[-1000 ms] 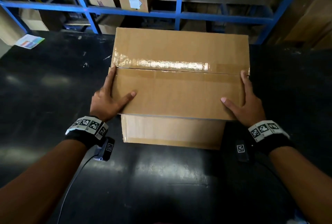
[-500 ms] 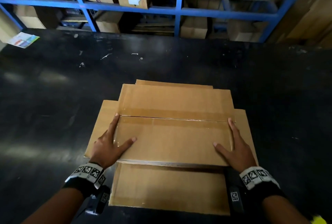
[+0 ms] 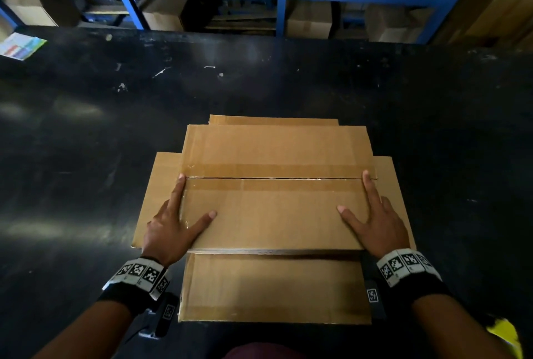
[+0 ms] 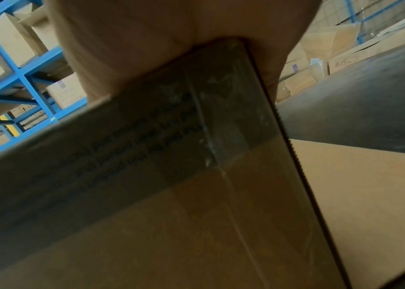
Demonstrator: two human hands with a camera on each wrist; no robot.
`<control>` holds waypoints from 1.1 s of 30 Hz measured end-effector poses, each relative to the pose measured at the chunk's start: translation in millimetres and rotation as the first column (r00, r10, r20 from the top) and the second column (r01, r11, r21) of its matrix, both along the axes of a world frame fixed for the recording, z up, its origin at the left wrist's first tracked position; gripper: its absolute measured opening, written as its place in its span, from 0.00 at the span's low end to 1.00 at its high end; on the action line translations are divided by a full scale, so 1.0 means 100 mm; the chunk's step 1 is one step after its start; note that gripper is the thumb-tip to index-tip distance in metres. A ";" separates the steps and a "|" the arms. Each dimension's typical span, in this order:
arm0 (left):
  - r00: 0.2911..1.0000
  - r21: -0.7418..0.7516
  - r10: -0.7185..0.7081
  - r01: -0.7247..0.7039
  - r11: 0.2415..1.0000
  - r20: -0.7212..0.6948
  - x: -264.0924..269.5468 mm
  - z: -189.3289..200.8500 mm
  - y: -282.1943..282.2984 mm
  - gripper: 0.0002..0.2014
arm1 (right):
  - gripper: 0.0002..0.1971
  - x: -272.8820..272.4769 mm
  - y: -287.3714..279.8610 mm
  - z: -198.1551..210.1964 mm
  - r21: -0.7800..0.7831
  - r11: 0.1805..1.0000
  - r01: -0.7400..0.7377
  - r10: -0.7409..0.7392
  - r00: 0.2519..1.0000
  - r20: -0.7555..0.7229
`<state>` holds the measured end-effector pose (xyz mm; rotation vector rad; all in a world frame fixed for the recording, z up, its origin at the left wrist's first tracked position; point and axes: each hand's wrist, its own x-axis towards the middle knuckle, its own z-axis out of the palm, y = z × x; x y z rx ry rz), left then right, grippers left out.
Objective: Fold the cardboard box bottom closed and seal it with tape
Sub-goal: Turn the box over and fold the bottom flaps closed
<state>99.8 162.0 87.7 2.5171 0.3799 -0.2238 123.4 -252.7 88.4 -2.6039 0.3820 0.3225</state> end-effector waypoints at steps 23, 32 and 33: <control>0.929 0.269 -0.232 0.154 0.951 0.288 -0.10 0.05 -0.39 0.46 | 0.47 -0.28 -0.01 -0.03 -0.031 1.000 0.000 0.001 0.999 0.033; 0.744 0.288 -0.655 0.604 0.743 0.129 0.01 -0.10 -2.12 0.40 | 0.48 -0.27 -0.04 -0.08 -0.013 1.000 0.007 -0.007 0.999 0.046; 0.751 0.311 -0.651 0.597 0.739 0.105 0.01 -0.13 -2.20 0.39 | 0.48 -0.26 -0.04 -0.09 -0.013 1.000 0.005 -0.004 0.999 0.050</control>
